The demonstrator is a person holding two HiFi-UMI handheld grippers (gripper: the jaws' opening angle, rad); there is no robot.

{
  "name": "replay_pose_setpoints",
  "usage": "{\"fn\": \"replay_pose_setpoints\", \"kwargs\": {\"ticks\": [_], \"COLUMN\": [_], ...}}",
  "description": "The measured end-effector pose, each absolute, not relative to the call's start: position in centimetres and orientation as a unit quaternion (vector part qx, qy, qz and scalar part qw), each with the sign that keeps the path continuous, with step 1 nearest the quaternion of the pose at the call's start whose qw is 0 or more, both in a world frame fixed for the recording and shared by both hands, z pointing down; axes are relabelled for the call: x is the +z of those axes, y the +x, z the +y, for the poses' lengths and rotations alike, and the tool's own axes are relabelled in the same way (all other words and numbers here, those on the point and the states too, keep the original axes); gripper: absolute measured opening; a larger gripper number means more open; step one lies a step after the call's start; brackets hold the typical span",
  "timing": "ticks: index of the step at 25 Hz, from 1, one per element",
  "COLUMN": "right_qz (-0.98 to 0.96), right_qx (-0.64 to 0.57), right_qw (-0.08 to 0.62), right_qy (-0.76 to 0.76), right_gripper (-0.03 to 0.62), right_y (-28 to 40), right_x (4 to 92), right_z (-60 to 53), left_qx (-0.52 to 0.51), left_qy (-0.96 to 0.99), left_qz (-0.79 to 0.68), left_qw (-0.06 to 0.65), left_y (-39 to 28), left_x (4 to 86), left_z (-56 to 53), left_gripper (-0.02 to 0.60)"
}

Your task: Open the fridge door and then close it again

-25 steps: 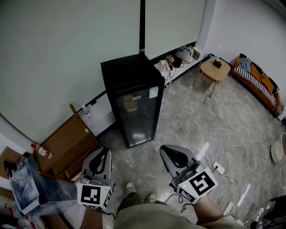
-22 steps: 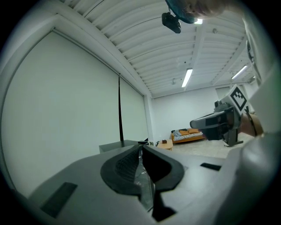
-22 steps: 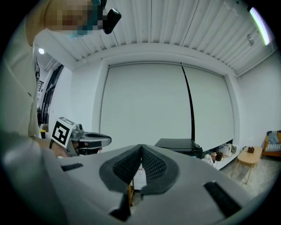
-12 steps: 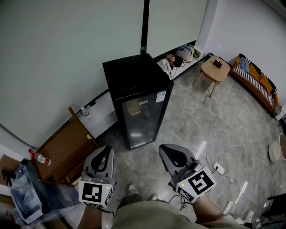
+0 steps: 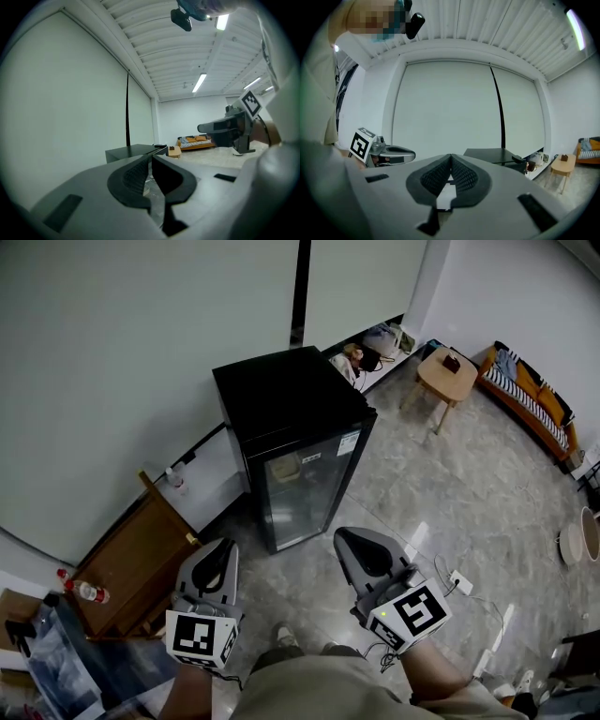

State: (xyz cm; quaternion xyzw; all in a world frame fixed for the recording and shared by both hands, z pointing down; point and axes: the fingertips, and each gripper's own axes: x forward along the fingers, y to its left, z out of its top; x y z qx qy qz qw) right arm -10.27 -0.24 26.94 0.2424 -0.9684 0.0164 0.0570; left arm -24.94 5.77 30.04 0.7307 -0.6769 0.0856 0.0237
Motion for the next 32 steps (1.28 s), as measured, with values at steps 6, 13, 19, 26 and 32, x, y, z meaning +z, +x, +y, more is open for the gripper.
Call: {"fn": "replay_pose_setpoints", "kwargs": {"ticks": [6, 13, 19, 26, 32], "right_qz": [-0.963, -0.966, -0.966, -0.967, -0.965], "right_qx": [0.015, 0.018, 0.027, 0.041, 0.053], "right_qw": [0.070, 0.069, 0.091, 0.110, 0.123], "right_qy": [0.259, 0.250, 0.240, 0.227, 0.224], "right_gripper": [-0.005, -0.005, -0.005, -0.005, -0.005], "right_y": [-12.4, -14.5, -15.2, -16.0, -16.7], "right_x": [28.3, 29.6, 32.1, 34.9, 37.3], "right_z": [-1.8, -3.3, -4.8, -6.5, -7.9], "left_qx": [0.100, 0.103, 0.112, 0.098, 0.096], "left_qy": [0.738, 0.736, 0.741, 0.769, 0.771], "left_qz": [-0.668, -0.669, -0.661, -0.630, -0.626], "left_qw": [0.019, 0.023, 0.039, 0.051, 0.065], "left_y": [-27.3, -29.3, -29.3, -29.0, -30.2], "left_x": [31.5, 33.0, 35.0, 38.6, 42.2], "left_z": [3.6, 1.3, -0.5, -3.5, -6.3], "left_gripper": [0.025, 0.026, 0.081, 0.146, 0.160]}}
